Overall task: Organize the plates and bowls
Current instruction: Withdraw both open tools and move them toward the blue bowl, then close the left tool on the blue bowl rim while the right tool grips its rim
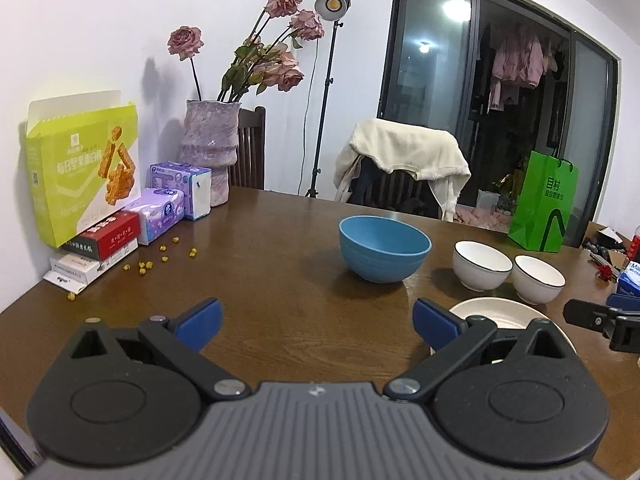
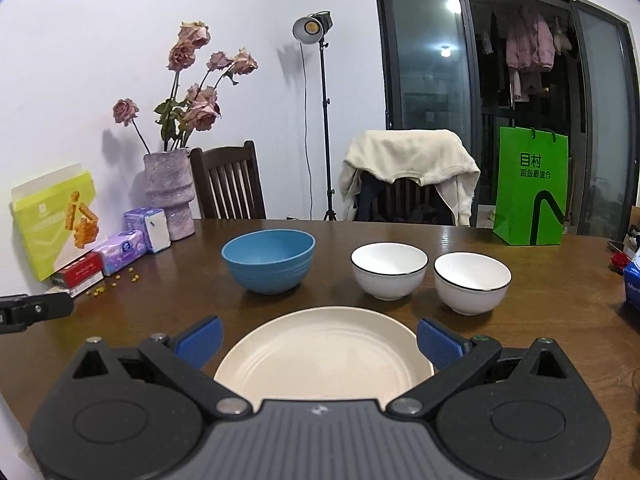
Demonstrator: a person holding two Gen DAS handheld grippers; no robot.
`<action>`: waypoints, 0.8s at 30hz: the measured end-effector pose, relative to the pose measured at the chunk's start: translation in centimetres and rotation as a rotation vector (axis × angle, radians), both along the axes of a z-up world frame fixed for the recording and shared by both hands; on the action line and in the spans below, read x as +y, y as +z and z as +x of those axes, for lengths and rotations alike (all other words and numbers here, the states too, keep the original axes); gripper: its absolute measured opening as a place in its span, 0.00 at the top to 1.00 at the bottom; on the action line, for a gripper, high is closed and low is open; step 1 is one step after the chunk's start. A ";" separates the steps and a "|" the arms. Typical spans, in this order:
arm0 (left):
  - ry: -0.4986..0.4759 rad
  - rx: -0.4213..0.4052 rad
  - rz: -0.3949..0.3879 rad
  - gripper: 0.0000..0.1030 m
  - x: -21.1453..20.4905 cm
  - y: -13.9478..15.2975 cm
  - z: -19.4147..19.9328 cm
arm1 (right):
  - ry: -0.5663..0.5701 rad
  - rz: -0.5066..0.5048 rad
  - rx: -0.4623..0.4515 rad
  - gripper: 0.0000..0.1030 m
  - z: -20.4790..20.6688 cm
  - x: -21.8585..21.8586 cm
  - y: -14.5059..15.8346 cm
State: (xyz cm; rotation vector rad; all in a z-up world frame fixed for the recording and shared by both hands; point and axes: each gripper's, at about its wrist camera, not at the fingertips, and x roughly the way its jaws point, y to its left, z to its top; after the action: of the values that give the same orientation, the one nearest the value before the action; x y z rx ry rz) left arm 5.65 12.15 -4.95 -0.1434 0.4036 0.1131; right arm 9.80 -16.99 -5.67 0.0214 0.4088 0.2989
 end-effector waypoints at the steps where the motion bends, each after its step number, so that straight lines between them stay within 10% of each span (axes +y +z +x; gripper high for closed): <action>1: 0.003 0.003 -0.002 0.00 0.1 0.2 0.4 | 0.005 0.000 0.005 0.00 0.4 0.2 0.2; 24: 0.143 0.188 -0.192 0.00 3.2 2.1 12.6 | 0.033 0.103 0.187 0.00 14.1 3.5 2.7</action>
State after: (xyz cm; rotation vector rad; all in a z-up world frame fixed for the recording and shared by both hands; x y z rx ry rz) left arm 18.27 15.34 -2.86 -0.3533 0.5919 0.2299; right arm 23.95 -13.52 -2.95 0.1442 0.5800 0.3516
